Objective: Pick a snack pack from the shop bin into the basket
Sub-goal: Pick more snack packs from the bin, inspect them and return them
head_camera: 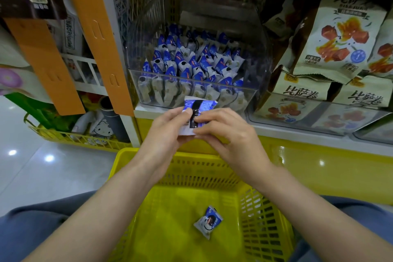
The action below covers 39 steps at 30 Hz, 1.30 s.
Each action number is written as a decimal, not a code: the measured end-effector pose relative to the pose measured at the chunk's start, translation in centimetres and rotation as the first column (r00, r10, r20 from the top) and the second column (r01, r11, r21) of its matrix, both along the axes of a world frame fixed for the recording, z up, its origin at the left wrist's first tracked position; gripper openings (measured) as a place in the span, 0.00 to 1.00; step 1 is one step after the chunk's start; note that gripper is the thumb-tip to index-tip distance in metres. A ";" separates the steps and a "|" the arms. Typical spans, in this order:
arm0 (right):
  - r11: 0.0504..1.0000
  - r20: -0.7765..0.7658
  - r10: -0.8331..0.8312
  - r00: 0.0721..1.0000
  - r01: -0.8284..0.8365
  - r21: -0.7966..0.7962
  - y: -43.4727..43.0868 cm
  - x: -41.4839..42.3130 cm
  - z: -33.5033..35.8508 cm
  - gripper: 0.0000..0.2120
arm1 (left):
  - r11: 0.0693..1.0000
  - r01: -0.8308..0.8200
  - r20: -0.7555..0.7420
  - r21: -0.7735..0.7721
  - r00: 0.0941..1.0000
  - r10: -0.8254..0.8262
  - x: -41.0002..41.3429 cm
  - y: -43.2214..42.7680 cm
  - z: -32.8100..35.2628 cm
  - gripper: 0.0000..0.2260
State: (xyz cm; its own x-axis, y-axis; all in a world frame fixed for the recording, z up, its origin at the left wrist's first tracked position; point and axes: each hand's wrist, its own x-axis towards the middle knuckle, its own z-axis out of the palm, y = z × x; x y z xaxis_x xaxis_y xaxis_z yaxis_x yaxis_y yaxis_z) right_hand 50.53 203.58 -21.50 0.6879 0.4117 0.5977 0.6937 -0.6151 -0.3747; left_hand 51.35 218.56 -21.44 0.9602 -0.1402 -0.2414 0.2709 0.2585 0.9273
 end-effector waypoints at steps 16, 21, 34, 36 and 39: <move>0.655 -0.821 0.363 0.441 0.506 0.561 0.8 0.4 0.3 0.11 | 0.863 -0.199 0.395 0.465 0.919 0.000 -0.3 -1.0 -0.4 0.16; 0.623 -0.819 0.313 0.481 0.546 0.559 0.9 0.7 0.2 0.08 | 0.703 -0.298 0.539 0.646 0.830 -0.144 -0.9 -1.1 -1.4 0.18; 0.770 -0.788 0.245 0.565 0.381 0.512 1.2 0.1 0.0 0.15 | 0.592 -0.171 0.404 0.788 0.868 -0.287 -1.0 -0.5 -1.7 0.18; 0.778 -0.782 0.231 0.579 0.372 0.506 1.2 0.2 -0.2 0.14 | 0.562 -0.183 0.400 0.807 0.869 -0.292 -0.8 -0.4 -1.5 0.16; 0.816 -0.787 0.193 0.585 0.349 0.460 1.1 0.2 -0.3 0.11 | 0.502 -0.234 0.425 0.832 0.851 -0.307 -0.8 -0.1 -1.3 0.13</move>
